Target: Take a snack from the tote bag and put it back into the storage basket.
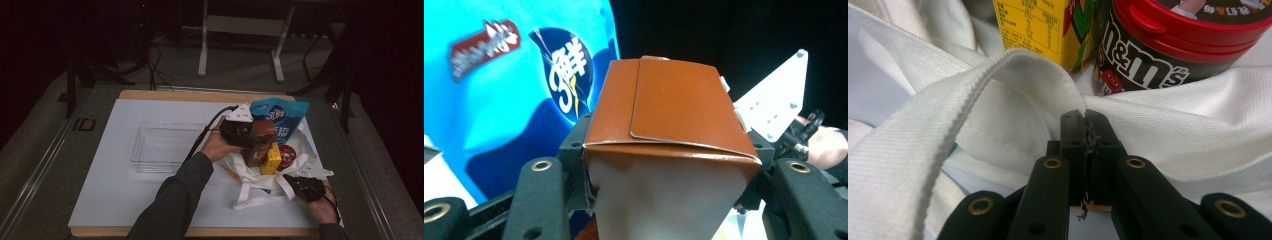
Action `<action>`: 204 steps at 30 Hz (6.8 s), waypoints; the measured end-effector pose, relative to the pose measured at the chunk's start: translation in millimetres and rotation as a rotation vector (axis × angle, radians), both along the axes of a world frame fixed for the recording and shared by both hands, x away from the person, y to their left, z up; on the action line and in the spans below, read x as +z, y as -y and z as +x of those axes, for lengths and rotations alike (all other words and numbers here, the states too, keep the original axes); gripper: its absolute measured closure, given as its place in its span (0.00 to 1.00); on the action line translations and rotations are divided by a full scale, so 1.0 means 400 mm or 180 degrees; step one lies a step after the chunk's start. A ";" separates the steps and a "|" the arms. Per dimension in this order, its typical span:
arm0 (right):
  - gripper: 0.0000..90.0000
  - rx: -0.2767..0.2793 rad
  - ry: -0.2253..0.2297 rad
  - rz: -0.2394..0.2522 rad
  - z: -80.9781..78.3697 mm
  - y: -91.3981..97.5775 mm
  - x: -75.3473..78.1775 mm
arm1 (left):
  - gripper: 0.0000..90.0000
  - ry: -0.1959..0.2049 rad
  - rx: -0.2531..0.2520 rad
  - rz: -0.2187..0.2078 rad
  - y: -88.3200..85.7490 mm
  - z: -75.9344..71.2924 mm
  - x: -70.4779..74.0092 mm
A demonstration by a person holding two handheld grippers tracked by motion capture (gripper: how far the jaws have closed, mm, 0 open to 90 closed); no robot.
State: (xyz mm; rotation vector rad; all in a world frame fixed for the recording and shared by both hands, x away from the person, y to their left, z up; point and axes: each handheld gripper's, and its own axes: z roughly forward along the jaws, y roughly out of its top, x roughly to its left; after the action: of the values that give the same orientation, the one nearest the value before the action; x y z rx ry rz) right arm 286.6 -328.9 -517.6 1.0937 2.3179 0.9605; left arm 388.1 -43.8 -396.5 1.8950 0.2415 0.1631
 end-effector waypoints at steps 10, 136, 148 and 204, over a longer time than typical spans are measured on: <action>0.98 -0.0005 0.0005 0.0013 0.001 0.001 -0.001 | 0.48 0.0070 0.0027 -0.0138 -0.016 -0.016 0.033; 0.98 -0.0045 0.0011 0.0057 -0.003 0.002 -0.003 | 0.48 0.0143 0.0833 -0.0071 -0.537 -0.047 0.148; 0.98 -0.0051 0.0015 0.0058 -0.004 0.001 -0.004 | 0.48 0.0139 0.0999 0.0025 -0.597 -0.045 0.144; 0.98 -0.0070 0.0023 0.0059 -0.005 -0.001 -0.004 | 0.48 -0.0180 0.0756 0.1216 -0.614 -0.042 0.021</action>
State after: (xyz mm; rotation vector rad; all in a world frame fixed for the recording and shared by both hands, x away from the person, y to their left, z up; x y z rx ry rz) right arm 284.6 -328.6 -519.3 1.1189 2.2908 0.9779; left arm 371.4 202.0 -387.9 2.2479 0.5035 0.3354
